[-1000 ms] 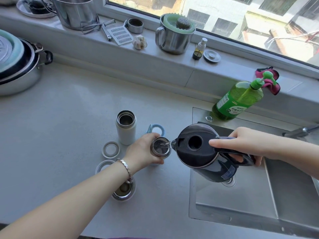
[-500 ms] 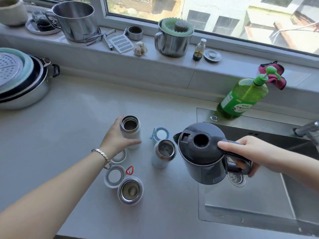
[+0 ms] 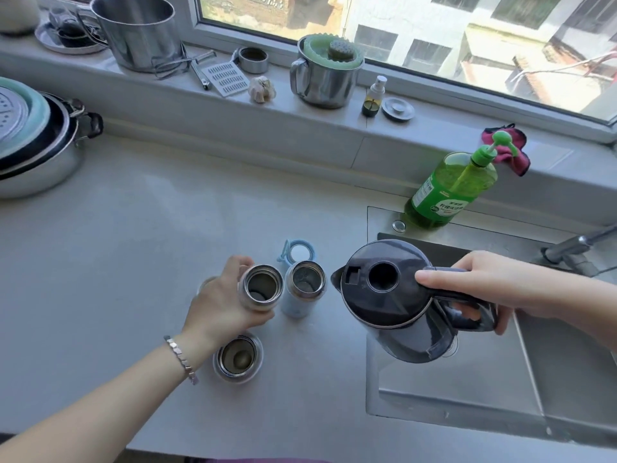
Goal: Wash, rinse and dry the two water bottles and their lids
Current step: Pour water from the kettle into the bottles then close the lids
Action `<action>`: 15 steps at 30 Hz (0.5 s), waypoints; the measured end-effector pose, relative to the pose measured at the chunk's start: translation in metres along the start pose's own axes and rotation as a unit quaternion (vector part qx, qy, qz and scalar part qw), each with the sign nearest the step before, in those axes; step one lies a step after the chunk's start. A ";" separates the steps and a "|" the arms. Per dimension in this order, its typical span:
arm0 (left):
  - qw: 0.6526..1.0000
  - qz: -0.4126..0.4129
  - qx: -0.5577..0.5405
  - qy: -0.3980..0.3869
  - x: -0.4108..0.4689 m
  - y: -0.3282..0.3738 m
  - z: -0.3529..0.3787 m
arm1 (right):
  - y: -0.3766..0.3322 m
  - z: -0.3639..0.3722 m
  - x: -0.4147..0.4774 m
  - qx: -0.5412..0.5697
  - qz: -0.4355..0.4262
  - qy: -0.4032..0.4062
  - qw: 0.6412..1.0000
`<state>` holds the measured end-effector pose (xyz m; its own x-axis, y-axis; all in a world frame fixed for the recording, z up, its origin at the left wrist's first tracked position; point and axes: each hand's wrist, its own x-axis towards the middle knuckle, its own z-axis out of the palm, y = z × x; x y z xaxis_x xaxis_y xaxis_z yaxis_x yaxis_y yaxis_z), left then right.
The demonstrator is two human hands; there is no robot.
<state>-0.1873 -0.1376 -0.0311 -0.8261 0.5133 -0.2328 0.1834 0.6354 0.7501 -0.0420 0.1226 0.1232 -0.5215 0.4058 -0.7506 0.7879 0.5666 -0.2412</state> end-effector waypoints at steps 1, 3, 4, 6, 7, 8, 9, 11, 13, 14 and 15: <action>1.000 0.000 0.014 -0.005 -0.001 0.002 0.003 | -0.003 -0.003 -0.002 -0.014 0.000 -0.004 1.000; 0.999 0.008 0.037 -0.013 -0.002 0.008 0.007 | -0.012 -0.008 -0.007 -0.043 -0.007 -0.012 0.999; 0.999 0.012 0.041 -0.015 -0.003 0.010 0.008 | -0.018 -0.010 -0.009 -0.053 -0.011 -0.014 0.998; 0.999 0.012 0.043 -0.015 -0.004 0.013 0.009 | -0.030 -0.012 -0.013 -0.068 -0.021 -0.013 0.997; 0.999 0.010 0.046 -0.015 -0.005 0.014 0.008 | -0.036 -0.013 -0.014 -0.078 -0.025 -0.016 0.997; 0.999 0.008 0.049 -0.016 -0.005 0.013 0.008 | -0.041 -0.014 -0.014 -0.089 -0.030 -0.018 0.995; 0.998 0.006 0.054 -0.018 -0.006 0.013 0.007 | -0.046 -0.014 -0.014 -0.101 -0.035 -0.019 0.994; 0.998 0.004 0.063 -0.022 -0.008 0.012 0.006 | -0.056 -0.015 -0.012 -0.122 -0.037 -0.019 0.992; 0.998 0.001 0.061 -0.026 -0.009 0.011 0.005 | -0.068 -0.014 -0.012 -0.142 -0.024 -0.012 0.990; 0.998 -0.002 0.059 -0.027 -0.009 0.011 0.005 | -0.074 -0.012 -0.011 -0.150 -0.017 -0.009 0.989; 0.998 -0.004 0.057 -0.028 -0.009 0.011 0.004 | -0.080 -0.011 -0.011 -0.157 -0.012 -0.008 0.987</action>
<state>-0.1756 -0.1331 -0.0238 -0.7968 0.5377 -0.2757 0.2391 0.6995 0.6735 -0.1033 0.0807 0.1576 -0.5318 0.3786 -0.7576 0.6330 0.7719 -0.0586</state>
